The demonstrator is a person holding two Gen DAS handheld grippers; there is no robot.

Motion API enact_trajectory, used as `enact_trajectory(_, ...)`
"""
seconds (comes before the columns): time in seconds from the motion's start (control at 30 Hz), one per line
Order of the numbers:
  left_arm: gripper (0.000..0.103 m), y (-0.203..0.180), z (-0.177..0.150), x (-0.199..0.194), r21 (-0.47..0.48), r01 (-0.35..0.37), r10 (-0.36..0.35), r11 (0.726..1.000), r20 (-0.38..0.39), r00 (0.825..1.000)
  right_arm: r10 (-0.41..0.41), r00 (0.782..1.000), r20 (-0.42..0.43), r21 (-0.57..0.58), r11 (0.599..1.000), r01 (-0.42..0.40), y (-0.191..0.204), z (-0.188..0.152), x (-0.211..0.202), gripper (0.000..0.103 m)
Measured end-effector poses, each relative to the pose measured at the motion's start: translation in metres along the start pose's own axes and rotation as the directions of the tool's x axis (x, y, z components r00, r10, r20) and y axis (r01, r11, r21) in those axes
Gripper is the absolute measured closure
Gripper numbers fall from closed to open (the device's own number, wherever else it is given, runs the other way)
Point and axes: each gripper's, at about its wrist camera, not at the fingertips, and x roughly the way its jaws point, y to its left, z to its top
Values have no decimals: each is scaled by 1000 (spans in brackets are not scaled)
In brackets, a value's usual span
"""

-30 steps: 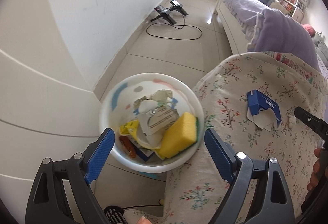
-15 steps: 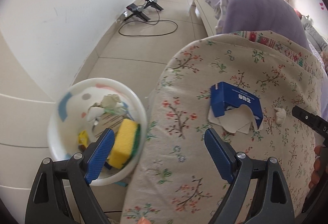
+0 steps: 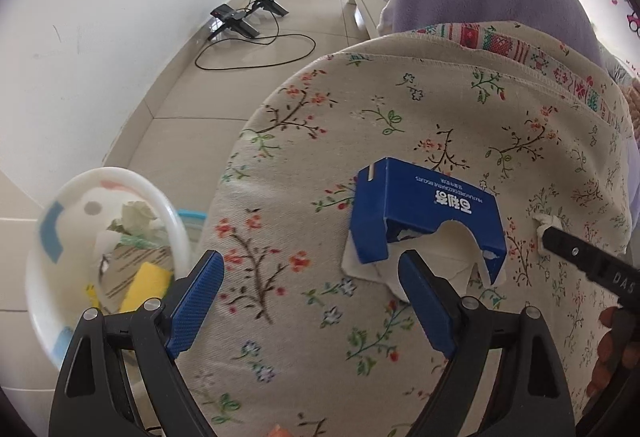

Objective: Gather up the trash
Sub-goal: 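Grasp the white tissue with the right tool while the left tool grasps the blue tissue box, then carry the tissue and blue box to the wastebasket and open both tools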

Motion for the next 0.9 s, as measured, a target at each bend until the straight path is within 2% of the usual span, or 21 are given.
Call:
enact_trajectory(0.13, 18, -9, 3, 8, 15, 0, -1, 1000, 17, 1000, -10, 1000, 4, -12, 1000, 11, 6, 1, 6, 29)
enact_trajectory(0.27, 29, -15, 8, 10, 29, 15, -16, 999, 37, 999, -41, 999, 25, -29, 999, 42, 8, 3, 8, 41)
enact_trajectory(0.43, 45, -25, 9, 11, 58, 34, -36, 998, 50, 998, -74, 997, 23, -66, 995, 76, 19, 3, 12, 73)
enact_trajectory(0.53, 63, -32, 7, 9, 83, 43, -47, 996, 50, 998, -59, 998, 8, -67, 996, 60, 23, 3, 14, 78)
enact_trajectory(0.57, 75, -35, 3, 6, 89, 47, -51, 995, 48, 998, -55, 999, 3, -65, 996, 55, 32, 3, 21, 79)
enact_trajectory(0.6, 82, -36, 3, 6, 96, 47, -51, 994, 43, 998, -48, 999, -1, -64, 997, 48, 34, 2, 21, 79)
enact_trajectory(0.63, 84, -37, 2, 6, 99, 44, -48, 994, 43, 998, -41, 999, -3, -62, 997, 40, 34, 0, 19, 79)
enact_trajectory(0.7, 96, -35, 0, 5, 98, 50, -54, 994, 38, 998, -32, 999, 0, -63, 998, 32, 36, 1, 14, 79)
enact_trajectory(0.8, 103, -32, -3, 0, 89, 59, -63, 994, 43, 997, -27, 1000, 11, -64, 998, 28, 37, 4, 6, 80)
enact_trajectory(0.9, 103, -31, -5, -7, 86, 74, -78, 994, 47, 996, -23, 1000, 22, -58, 998, 24, 33, 1, -4, 79)
